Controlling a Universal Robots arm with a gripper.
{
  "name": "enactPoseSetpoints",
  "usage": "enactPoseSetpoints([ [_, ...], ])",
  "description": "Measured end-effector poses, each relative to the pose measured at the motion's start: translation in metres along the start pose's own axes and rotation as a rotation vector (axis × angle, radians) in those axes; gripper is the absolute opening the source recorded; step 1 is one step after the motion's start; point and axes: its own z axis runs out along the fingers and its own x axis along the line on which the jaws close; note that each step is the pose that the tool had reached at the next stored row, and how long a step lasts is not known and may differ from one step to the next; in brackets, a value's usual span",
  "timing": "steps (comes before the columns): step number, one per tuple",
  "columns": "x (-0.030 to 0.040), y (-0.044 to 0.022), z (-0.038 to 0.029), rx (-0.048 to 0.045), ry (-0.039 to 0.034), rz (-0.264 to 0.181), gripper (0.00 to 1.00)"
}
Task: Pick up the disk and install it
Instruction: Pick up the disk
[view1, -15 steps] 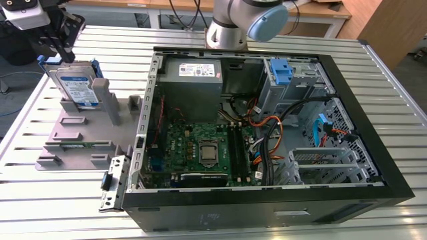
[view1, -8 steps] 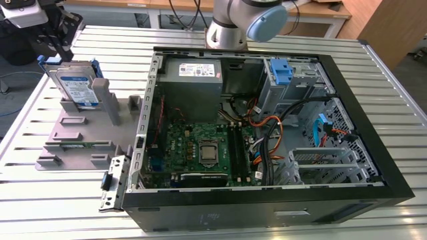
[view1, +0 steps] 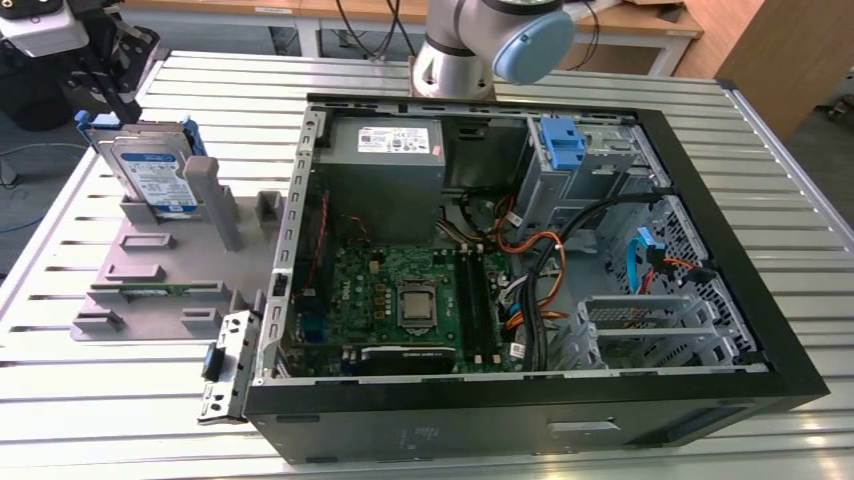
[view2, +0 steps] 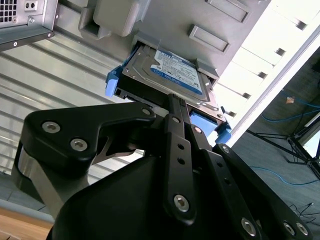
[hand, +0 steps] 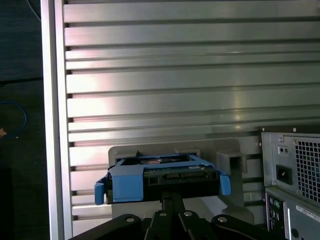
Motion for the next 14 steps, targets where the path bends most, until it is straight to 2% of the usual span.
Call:
enactPoseSetpoints([
  [14,0.0000,0.0000,0.0000,-0.0002,0.0005,-0.011,0.11],
])
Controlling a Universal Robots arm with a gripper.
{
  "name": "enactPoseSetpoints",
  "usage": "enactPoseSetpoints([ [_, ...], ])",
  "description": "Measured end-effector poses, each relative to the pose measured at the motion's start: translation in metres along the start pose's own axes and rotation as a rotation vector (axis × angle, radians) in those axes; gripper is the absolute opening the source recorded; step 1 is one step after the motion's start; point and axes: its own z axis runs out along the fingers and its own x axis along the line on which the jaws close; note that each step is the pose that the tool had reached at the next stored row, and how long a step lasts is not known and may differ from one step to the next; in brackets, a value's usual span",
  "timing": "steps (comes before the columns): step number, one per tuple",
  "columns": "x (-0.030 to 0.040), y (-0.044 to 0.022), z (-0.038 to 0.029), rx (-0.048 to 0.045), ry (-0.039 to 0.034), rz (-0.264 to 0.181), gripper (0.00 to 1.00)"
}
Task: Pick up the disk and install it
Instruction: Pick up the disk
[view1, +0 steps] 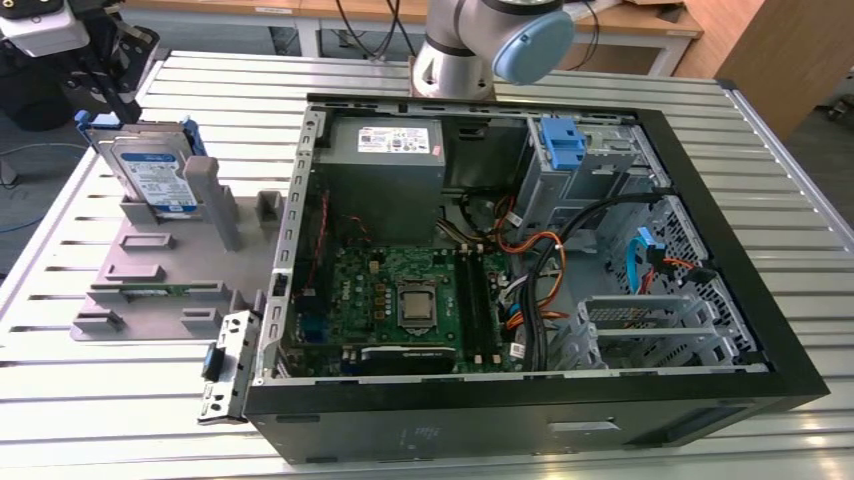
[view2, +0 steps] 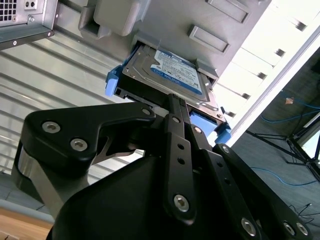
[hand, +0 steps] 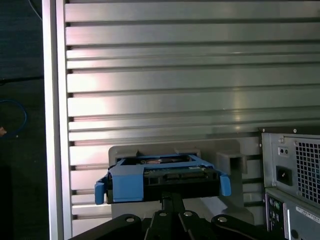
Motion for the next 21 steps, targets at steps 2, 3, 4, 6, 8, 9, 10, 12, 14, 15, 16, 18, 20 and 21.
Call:
enactPoseSetpoints([
  [2,0.0000,0.0000,0.0000,-0.0006,0.0005,-0.011,0.11],
  [3,0.0000,0.0000,0.0000,-0.0010,0.0008,-0.018,0.11],
  [4,0.0000,0.0000,0.0000,-0.0014,0.0011,-0.026,0.11],
  [6,0.0000,0.0000,0.0000,-0.0024,0.0019,-0.044,0.11],
  [8,0.0000,0.0000,0.0000,-0.0035,0.0026,-0.062,0.11],
  [9,0.0000,0.0000,0.0000,-0.0038,0.0029,-0.068,0.11],
  [10,0.0000,0.0000,0.0000,-0.0039,0.0030,-0.069,0.11],
  [12,0.0000,0.0000,0.0000,-0.0039,0.0030,-0.070,0.11],
  [14,0.0000,0.0000,0.0000,-0.0039,0.0030,-0.070,0.11],
  [15,0.0000,0.0000,0.0000,-0.0040,0.0030,-0.070,0.11],
  [16,0.0000,0.0000,0.0000,-0.0040,0.0030,-0.070,0.11],
  [18,0.0000,0.0000,0.0000,-0.0039,0.0031,-0.070,0.11],
  [20,0.0000,0.0000,0.0000,-0.0041,0.0032,-0.073,0.11],
  [21,0.0000,0.0000,0.0000,-0.0043,0.0033,-0.077,0.11],
])
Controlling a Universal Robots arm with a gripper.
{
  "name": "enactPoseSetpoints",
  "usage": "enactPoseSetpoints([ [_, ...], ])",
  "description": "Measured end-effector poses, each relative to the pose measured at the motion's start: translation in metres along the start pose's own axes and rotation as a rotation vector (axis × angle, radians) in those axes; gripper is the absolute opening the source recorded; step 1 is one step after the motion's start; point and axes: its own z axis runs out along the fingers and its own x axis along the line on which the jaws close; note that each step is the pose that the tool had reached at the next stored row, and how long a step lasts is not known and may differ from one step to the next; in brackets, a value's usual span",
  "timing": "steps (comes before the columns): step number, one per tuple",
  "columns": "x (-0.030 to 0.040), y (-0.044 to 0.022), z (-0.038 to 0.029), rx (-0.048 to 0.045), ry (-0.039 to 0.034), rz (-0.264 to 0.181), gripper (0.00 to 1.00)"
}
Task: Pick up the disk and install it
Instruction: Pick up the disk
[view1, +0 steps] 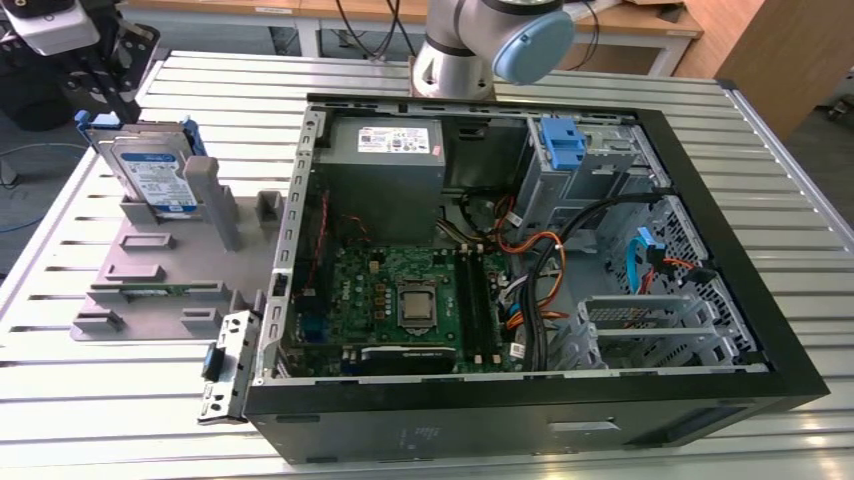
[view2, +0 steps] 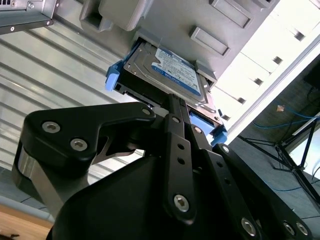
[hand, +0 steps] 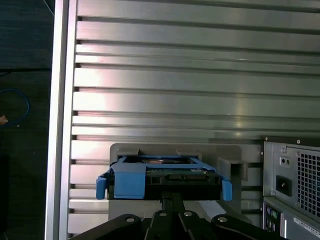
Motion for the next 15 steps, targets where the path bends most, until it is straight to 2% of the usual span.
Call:
enactPoseSetpoints([
  [5,0.0000,0.0000,0.0000,-0.0019,0.0014,-0.033,0.11],
  [15,0.0000,0.0000,0.0000,-0.0077,0.0060,-0.137,0.11],
])
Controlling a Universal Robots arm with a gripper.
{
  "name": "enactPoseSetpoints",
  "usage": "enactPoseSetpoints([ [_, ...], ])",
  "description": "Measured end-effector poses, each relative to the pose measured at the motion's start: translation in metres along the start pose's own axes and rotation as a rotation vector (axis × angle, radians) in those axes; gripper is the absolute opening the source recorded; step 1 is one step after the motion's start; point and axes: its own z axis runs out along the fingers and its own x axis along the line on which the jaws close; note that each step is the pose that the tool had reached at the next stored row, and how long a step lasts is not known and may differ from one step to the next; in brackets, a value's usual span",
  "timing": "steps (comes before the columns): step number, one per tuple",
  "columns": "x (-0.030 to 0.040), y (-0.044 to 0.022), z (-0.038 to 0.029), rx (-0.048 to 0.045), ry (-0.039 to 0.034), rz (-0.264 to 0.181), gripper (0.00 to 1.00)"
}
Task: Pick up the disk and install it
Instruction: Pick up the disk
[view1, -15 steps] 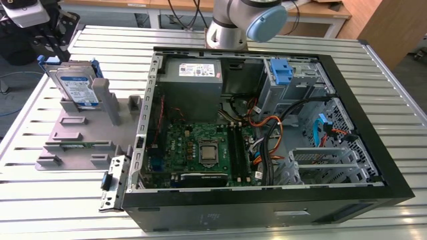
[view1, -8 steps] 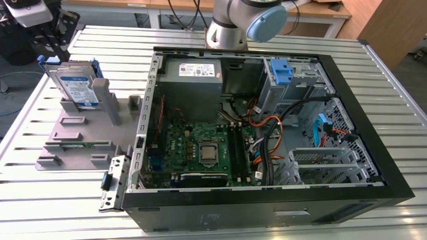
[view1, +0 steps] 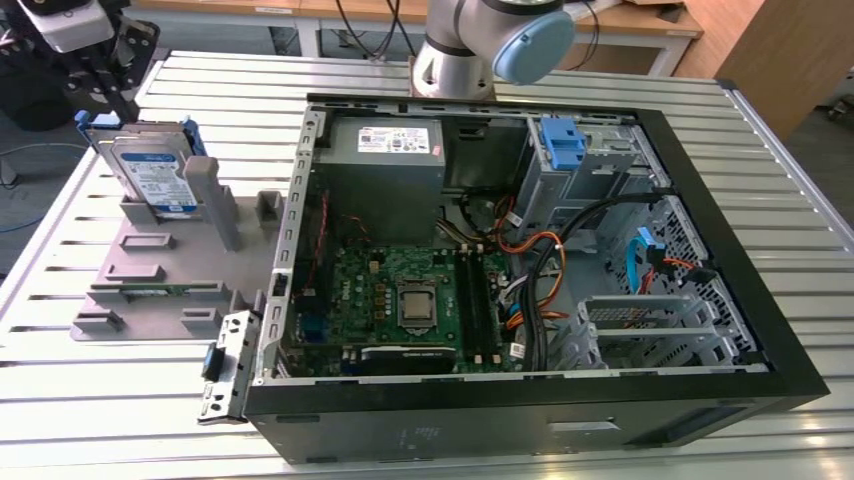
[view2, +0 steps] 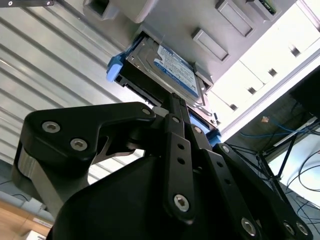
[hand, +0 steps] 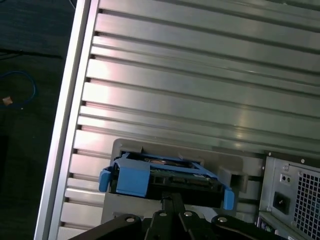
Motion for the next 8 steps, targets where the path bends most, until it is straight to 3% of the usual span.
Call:
enactPoseSetpoints([
  [8,0.0000,0.0000,0.0000,-0.0052,0.0041,-0.093,0.11],
])
